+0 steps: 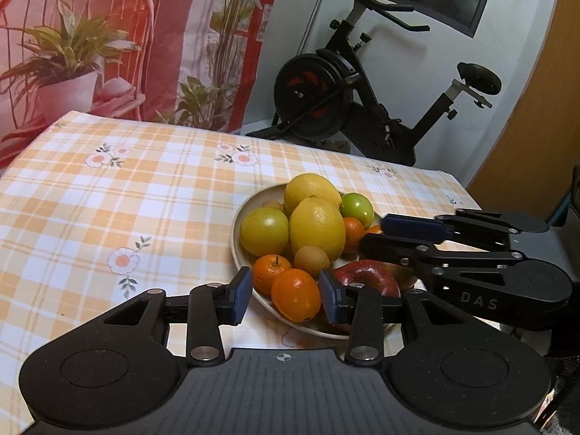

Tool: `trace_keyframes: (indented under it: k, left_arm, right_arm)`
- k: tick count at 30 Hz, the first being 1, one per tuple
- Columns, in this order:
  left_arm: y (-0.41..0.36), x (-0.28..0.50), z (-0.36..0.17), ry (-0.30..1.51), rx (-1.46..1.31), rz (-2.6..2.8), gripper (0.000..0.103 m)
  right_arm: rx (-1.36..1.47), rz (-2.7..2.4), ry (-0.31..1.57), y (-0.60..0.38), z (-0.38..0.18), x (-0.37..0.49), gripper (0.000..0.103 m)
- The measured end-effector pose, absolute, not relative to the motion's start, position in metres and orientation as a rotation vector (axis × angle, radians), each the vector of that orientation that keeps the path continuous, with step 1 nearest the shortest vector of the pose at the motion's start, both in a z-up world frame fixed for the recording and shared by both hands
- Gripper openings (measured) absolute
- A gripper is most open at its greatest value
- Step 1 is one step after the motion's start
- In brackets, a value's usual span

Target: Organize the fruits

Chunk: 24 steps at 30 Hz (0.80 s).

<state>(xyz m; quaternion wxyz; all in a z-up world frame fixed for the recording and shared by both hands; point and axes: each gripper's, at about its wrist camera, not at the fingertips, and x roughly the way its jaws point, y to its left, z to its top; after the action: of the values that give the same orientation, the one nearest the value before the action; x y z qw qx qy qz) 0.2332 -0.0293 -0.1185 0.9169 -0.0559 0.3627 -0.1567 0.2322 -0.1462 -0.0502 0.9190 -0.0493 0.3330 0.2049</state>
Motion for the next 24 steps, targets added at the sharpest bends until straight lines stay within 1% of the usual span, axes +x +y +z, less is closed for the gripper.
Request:
trace_keyframes:
  k: [1,8,13,17,18,19,20,21,22,23,24]
  left_arm:
    - [-0.029,0.232,-0.116,0.74,-0.111,-0.318,0.049]
    - [-0.026,0.223,-0.099,0.699,-0.081,-0.291,0.049]
    - [-0.021,0.215,-0.086,0.67,-0.067,-0.267,0.05]
    - [-0.017,0.208,-0.075,0.642,-0.059,-0.251,0.055]
    - [-0.016,0.206,-0.072,0.634,-0.058,-0.247,0.057]
    - [-0.015,0.204,-0.069,0.628,-0.056,-0.244,0.058]
    - [-0.014,0.203,-0.067,0.622,-0.054,-0.24,0.059]
    - [-0.013,0.201,-0.064,0.616,-0.053,-0.238,0.063]
    - [-0.013,0.199,-0.061,0.61,-0.053,-0.236,0.068]
    - [-0.012,0.197,-0.059,0.604,-0.054,-0.237,0.072]
    - [-0.011,0.195,-0.056,0.6,-0.054,-0.245,0.078]
  right_arm:
    - [-0.098,0.413,0.68,-0.148,-0.048,0.23,0.031]
    - [-0.071,0.336,0.647,-0.157,-0.033,0.217,0.031]
    - [-0.034,0.266,0.619,-0.167,-0.023,0.206,0.036]
    - [-0.009,0.204,0.595,-0.177,-0.016,0.196,0.046]
    - [-0.005,0.191,0.591,-0.179,-0.014,0.195,0.051]
    - [0.0,0.174,0.587,-0.181,-0.012,0.192,0.054]
    - [0.003,0.16,0.581,-0.183,-0.01,0.189,0.06]
    - [0.008,0.147,0.573,-0.185,-0.008,0.186,0.064]
    - [0.013,0.134,0.565,-0.187,-0.006,0.183,0.067]
    - [0.018,0.121,0.559,-0.188,-0.003,0.18,0.072]
    - [0.023,0.113,0.555,-0.189,-0.001,0.178,0.077]
